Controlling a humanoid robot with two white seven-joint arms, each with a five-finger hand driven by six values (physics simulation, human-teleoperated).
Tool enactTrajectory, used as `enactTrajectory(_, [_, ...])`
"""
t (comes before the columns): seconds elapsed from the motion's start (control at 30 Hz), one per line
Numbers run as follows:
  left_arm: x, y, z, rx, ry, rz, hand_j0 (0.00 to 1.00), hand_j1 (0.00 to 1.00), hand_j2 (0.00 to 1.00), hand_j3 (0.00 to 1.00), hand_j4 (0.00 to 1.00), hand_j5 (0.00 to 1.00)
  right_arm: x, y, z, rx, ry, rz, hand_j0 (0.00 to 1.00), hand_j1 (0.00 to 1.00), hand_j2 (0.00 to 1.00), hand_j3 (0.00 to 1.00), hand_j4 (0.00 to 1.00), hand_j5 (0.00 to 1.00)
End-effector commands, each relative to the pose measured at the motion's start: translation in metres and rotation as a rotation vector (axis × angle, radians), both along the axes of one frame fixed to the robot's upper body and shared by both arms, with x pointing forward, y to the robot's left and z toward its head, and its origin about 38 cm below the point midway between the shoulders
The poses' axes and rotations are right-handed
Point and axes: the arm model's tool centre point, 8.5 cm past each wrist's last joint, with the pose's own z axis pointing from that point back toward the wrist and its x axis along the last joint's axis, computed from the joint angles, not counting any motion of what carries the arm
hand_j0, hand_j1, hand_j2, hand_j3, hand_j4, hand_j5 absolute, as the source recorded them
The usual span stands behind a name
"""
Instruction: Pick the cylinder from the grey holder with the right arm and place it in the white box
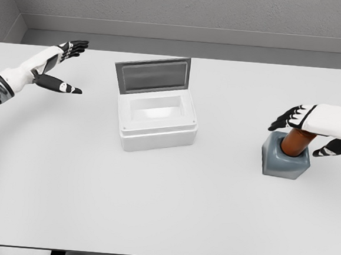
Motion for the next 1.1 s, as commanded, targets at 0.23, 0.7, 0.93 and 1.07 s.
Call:
enactTrajectory(0.23, [0.001,-0.001,-0.001,-0.002,0.005,0.0,1.0,1.0,1.0,1.0,1.0,1.0,0.003,-0.003,0.007,-0.007,-0.011,-0.008,0.67,0.67,0.67,0.67,0.67,0.67])
enactTrajectory(0.7, [0.003,-0.01,-0.005,0.023,0.027,-0.01,1.0,1.0,1.0,1.0,1.0,1.0,0.001,-0.002,0.002,-0.039,0.02,0.005,0.43,0.43,0.43,0.43,0.43,0.43])
enactTrajectory(0.93, [0.006,-0.013,0.001,0.004,0.014,-0.011,1.0,1.0,1.0,1.0,1.0,1.0,0.003,0.001,0.014,-0.039,-0.015,0.013,0.43,0.43,0.43,0.43,0.43,0.43])
enactTrajectory(1.07, [0.006,-0.014,0.004,-0.003,0.005,-0.017,1.0,1.0,1.0,1.0,1.0,1.0,0.005,0.006,0.023,-0.031,-0.039,0.027,0.43,0.43,0.43,0.43,0.43,0.43])
